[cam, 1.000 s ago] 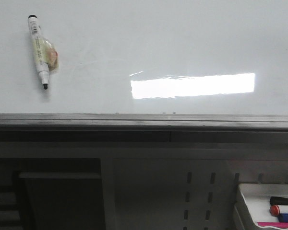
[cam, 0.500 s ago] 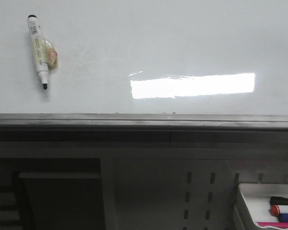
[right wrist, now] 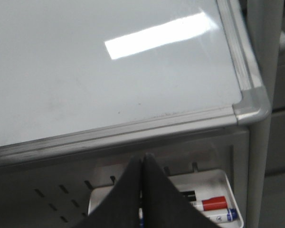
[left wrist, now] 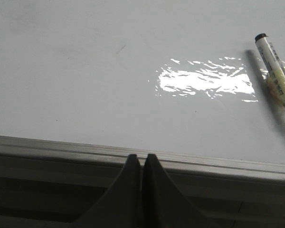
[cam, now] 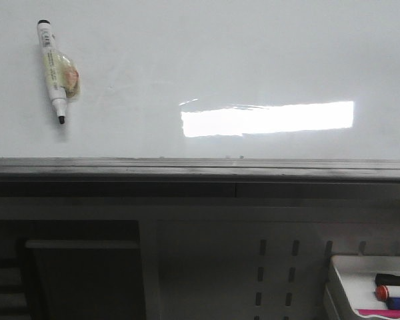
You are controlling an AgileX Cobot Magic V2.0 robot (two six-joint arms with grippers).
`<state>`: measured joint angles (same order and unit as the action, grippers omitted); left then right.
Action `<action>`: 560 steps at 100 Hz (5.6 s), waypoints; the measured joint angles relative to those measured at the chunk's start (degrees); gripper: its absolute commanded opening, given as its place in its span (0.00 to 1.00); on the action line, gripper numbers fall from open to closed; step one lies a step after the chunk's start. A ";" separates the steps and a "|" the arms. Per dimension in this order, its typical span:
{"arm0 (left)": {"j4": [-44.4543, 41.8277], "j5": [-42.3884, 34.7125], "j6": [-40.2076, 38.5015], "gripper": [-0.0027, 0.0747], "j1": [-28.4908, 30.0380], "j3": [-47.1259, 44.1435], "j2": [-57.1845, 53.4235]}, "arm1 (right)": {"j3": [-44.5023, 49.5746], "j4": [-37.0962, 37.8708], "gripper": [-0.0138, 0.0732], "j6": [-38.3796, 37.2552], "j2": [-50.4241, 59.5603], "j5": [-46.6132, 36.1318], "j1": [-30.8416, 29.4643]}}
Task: Write number 4 on whiteboard
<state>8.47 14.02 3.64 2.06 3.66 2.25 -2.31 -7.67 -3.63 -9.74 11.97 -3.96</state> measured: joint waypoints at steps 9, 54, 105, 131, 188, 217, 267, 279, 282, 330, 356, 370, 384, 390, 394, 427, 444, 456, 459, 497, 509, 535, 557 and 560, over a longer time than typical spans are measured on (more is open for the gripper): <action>-1.82 2.40 0.00 0.01 0.00 4.06 4.83 | -4.57 -1.11 0.08 0.00 -6.50 3.46 0.00; 1.14 -4.39 0.00 0.65 0.00 8.85 21.17 | -13.39 -1.52 0.08 0.00 -19.46 7.57 0.35; 9.21 -23.78 0.00 0.64 -26.03 11.85 39.05 | -13.39 -1.65 0.08 0.00 -19.46 7.90 0.35; 16.12 -37.99 0.00 0.65 -36.81 12.93 53.01 | -13.39 -1.65 0.08 0.00 -19.46 7.82 0.35; 20.69 -40.45 -2.72 0.64 -37.61 23.74 71.32 | -13.62 -1.65 0.08 0.00 -19.46 7.82 0.35; 24.70 -40.21 -2.92 0.18 -37.61 25.05 75.07 | -13.74 -1.65 0.08 0.00 -19.46 7.96 0.35; 2.00 -39.73 -2.92 0.01 -37.61 25.08 72.20 | -23.67 -4.38 0.08 10.12 -22.69 20.11 15.55; -12.93 -38.41 -2.82 0.01 -37.61 25.08 68.82 | -27.96 -6.00 0.09 13.63 -26.32 20.94 25.54; -17.31 -37.83 -2.72 0.01 -37.61 25.08 67.97 | -29.03 -6.11 0.11 13.91 -27.33 20.94 27.90; -52.47 -40.09 -2.47 0.01 -37.61 17.13 55.14 | -47.10 -5.00 0.64 16.51 -44.25 21.51 46.99; -53.31 -41.92 -2.47 0.01 -37.61 15.48 54.92 | -49.71 -4.77 0.64 18.63 -51.58 20.08 53.33; -54.08 -42.02 -2.47 0.01 -37.61 15.48 54.92 | -50.75 -4.77 0.64 19.33 -54.11 17.13 54.69; -54.56 -42.02 -2.47 0.01 -37.61 15.48 54.92 | -51.12 -4.72 0.59 19.46 -55.10 16.15 54.77; -55.11 -42.02 -2.47 0.01 -37.61 15.48 54.92 | -51.12 -4.72 0.54 19.46 -55.13 15.85 54.92; -55.38 -42.02 -2.47 0.01 -37.61 15.48 54.92 | -51.12 -4.72 0.50 19.46 -55.13 15.69 55.05; -56.20 -42.16 -2.12 0.01 -37.61 15.36 54.92 | -51.21 -4.72 0.09 19.53 -55.13 16.14 55.14; -56.30 -42.28 -1.99 0.06 -37.61 15.36 54.92 | -51.21 -4.72 0.08 19.53 -55.13 16.49 55.14; -56.30 -42.28 -2.11 0.32 -37.61 15.36 54.92 | -51.34 -4.72 0.08 19.53 -55.13 16.49 55.14; -56.30 -42.42 -2.26 0.42 -37.61 15.36 54.92 | -51.34 -4.60 0.08 19.53 -55.13 16.60 55.14; -40.86 -32.16 -3.19 0.58 -37.61 15.36 48.87 | -52.30 -4.10 0.08 17.44 -56.23 17.84 48.40; -35.38 -27.73 -3.64 0.58 -36.75 15.36 44.69 | -55.52 -4.10 0.08 17.19 -59.03 18.21 45.15; -28.99 -26.41 -3.64 0.58 -31.85 15.36 41.13 | -67.43 -1.43 0.08 17.19 -69.77 19.37 41.54; -28.45 -26.25 -3.64 0.58 -30.97 15.36 41.13 | -74.48 -0.79 0.08 17.19 -76.22 19.50 39.82; -28.45 -26.25 -3.64 0.58 -30.97 15.36 41.13 | -74.98 -0.66 0.08 17.19 -76.75 19.39 39.88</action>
<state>-19.99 -12.23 0.00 -28.90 19.02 43.39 -77.29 -8.33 13.57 -86.49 31.36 35.92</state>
